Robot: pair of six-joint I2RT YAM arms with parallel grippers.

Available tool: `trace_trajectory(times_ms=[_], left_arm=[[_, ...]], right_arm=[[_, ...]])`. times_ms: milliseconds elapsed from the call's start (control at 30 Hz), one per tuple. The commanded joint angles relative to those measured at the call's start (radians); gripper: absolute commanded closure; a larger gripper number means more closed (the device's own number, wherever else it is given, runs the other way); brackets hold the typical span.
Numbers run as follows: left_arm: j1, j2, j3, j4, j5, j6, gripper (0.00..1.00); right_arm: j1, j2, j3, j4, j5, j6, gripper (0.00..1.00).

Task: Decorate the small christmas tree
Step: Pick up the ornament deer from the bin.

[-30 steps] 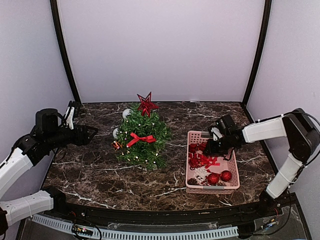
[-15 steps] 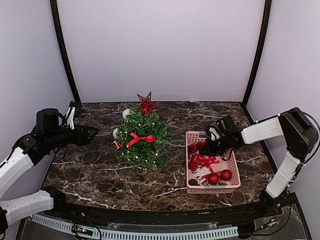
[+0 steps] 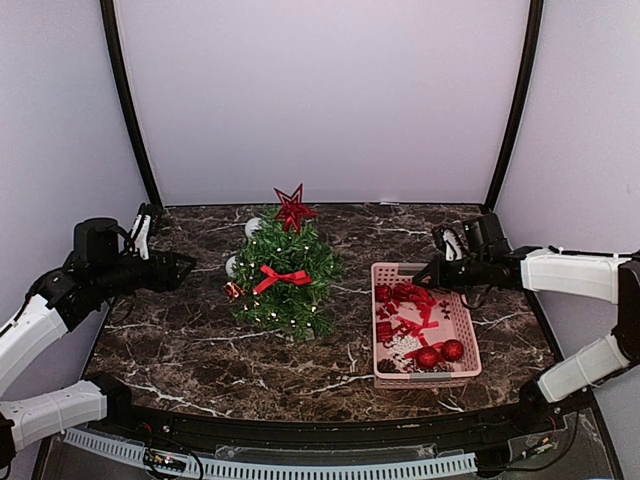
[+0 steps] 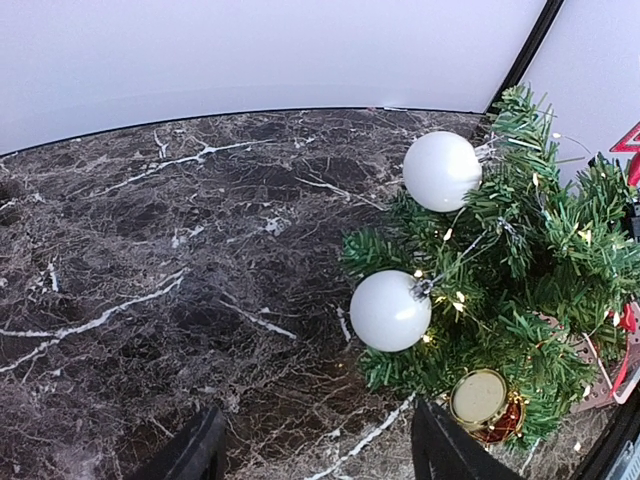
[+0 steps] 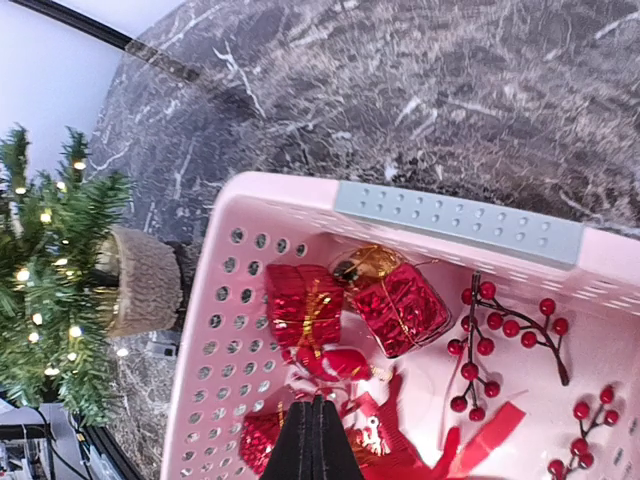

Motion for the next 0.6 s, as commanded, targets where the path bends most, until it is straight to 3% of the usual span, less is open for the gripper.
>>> trace_trajectory(times_ms=[0,200,567], left_arm=[[0.002,-0.011,-0.017,0.021,-0.024,0.015,0.34],[0.002,-0.011,-0.017,0.021,-0.033,0.015,0.35],[0.002,-0.016,-0.019,0.028,-0.009,0.014,0.35]], right_arm=[[-0.005,-0.098,-0.017,-0.095,0.051,-0.011,1.00],[-0.005,-0.239,-0.030,-0.171,0.153,-0.007,1.00],[-0.003,-0.350,-0.067,-0.197,0.151,0.024,1.00]])
